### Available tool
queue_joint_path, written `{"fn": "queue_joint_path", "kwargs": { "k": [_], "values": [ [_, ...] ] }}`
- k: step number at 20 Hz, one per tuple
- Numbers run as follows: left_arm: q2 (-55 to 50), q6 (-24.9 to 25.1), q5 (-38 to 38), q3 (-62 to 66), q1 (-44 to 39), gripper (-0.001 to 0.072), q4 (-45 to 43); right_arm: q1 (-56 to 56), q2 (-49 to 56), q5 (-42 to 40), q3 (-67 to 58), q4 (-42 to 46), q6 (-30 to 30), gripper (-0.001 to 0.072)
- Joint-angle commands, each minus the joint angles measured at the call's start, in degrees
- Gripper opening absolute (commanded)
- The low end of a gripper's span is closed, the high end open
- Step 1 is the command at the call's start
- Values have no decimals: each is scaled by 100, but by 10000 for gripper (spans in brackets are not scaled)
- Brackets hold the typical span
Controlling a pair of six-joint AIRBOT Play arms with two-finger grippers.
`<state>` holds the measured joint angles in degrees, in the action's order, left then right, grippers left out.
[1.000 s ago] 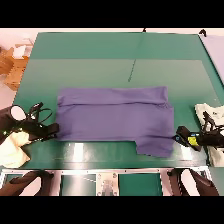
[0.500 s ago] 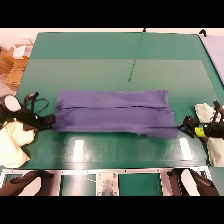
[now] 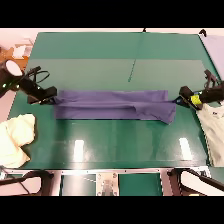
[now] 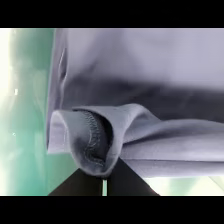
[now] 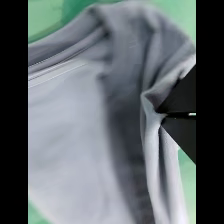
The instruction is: Fold the shirts.
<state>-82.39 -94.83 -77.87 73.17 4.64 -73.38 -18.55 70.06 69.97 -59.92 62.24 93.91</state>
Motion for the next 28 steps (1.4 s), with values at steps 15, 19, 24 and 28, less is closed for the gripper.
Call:
{"fn": "queue_joint_path", "kwargs": {
  "k": [15, 19, 24, 28],
  "values": [
    [-2041, -369, 925, 1888, -2, 613, 1569, 450, 2417, -656, -1864, -28, 105, 126],
    [-2041, -367, 1043, 2321, 4, 629, 1672, 411, 2411, -616, -2371, -22, 85, 454],
    [-1943, 31, -225, 3556, 439, 629, 1617, -61, 2350, 745, -3366, -17, -549, 555],
    [-1711, 160, -835, 3595, 629, 256, 1274, -706, 2492, 1202, -2918, -251, -1130, 645]
  ]
}}
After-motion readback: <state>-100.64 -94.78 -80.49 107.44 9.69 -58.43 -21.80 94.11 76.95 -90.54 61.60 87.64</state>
